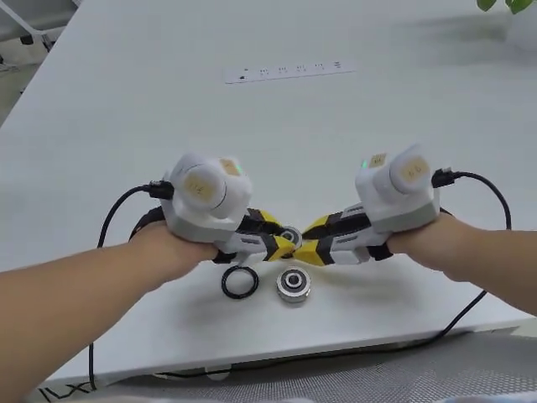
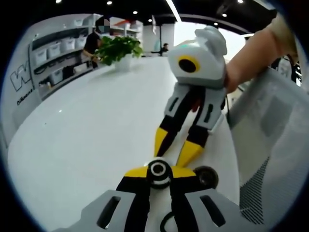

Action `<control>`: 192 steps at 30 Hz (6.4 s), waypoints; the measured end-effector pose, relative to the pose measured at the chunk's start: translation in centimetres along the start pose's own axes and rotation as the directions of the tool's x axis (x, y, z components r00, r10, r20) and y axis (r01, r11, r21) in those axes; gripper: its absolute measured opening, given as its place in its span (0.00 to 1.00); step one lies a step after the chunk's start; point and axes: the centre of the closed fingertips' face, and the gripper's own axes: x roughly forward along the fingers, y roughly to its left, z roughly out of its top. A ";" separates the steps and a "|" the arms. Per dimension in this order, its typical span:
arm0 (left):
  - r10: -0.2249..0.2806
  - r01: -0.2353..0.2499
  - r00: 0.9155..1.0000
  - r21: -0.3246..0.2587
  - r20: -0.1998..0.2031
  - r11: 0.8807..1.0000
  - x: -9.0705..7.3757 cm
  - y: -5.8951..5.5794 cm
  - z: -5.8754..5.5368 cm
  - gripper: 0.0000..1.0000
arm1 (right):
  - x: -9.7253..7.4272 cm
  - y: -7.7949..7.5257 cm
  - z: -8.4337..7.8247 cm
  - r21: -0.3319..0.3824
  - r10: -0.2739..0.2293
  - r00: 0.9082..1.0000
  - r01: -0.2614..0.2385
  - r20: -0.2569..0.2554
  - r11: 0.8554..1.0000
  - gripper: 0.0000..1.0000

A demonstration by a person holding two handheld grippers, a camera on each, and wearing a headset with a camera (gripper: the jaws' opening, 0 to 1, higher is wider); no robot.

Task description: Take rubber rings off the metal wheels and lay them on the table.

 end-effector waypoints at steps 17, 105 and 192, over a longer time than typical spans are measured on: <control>0.011 -0.011 1.000 0.001 0.009 1.000 -0.1 -0.2 0.0 0.14 | -0.2 0.1 -0.3 -0.014 -0.008 1.000 0.008 0.000 1.000 0.15; 0.082 -0.082 0.996 0.018 -0.027 0.996 0.0 -0.3 -0.4 0.12 | -1.3 0.5 1.6 0.393 0.014 0.991 -0.064 0.130 0.917 0.00; 0.045 -0.046 0.995 0.008 0.085 0.999 -6.7 -1.9 1.6 0.41 | -2.4 1.3 3.8 0.356 0.040 0.980 -0.110 0.196 0.928 0.00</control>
